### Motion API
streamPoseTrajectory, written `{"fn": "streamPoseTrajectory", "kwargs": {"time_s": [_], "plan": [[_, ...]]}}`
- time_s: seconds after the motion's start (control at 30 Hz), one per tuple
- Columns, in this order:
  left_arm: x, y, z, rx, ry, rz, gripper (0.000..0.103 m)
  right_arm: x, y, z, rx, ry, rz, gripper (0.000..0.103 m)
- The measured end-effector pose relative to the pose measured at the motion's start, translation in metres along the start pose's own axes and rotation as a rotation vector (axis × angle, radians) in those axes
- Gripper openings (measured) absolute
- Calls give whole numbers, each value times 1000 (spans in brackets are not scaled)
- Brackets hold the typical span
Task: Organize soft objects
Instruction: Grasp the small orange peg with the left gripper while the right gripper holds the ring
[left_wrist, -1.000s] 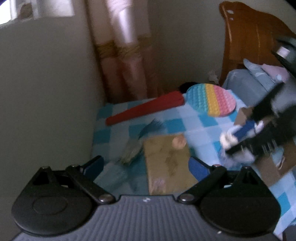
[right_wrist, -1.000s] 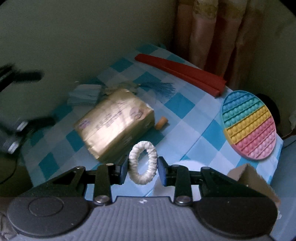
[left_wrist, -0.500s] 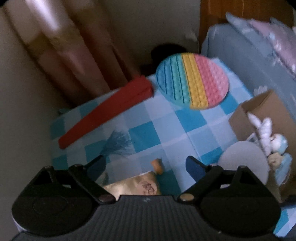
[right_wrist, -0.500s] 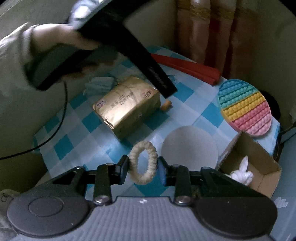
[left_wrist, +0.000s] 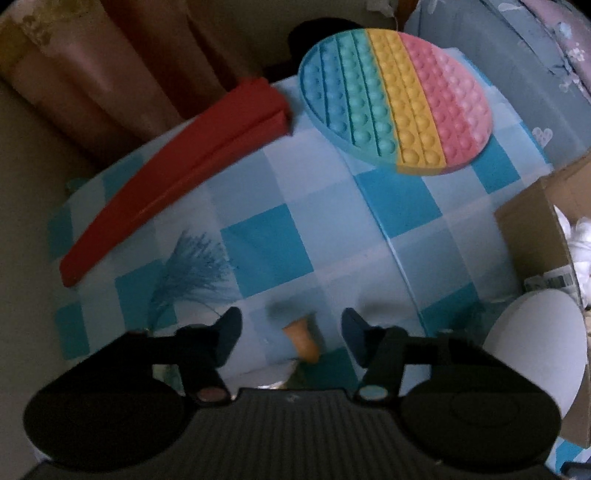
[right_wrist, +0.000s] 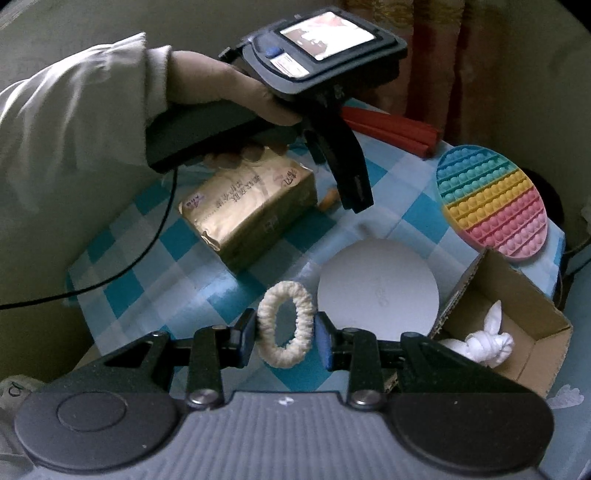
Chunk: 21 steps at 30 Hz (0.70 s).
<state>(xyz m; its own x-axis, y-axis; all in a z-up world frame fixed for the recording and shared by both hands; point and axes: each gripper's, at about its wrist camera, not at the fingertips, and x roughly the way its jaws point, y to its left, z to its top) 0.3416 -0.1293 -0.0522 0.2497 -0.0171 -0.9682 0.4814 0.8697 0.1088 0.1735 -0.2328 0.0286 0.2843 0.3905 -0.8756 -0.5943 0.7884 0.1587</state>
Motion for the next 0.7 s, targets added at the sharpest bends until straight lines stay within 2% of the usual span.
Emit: {"fn": "streamPoseTrajectory", "kwargs": {"time_s": [0.1, 0.17, 0.3, 0.47, 0.7], "plan": [[6, 2, 0, -13, 14, -4, 46, 3, -1, 0, 4, 3, 3, 39], [10, 2, 0, -21, 26, -17, 45, 4, -2, 0, 4, 3, 4, 39], [15, 0, -2, -14, 42, 4, 44, 5, -2, 0, 7, 2, 8, 39], [17, 2, -2, -31, 44, -1, 39, 6, -3, 0, 10, 3, 12, 39], [16, -1, -3, -27, 33, -1, 25, 7, -3, -1, 19, 5, 2, 39]]}}
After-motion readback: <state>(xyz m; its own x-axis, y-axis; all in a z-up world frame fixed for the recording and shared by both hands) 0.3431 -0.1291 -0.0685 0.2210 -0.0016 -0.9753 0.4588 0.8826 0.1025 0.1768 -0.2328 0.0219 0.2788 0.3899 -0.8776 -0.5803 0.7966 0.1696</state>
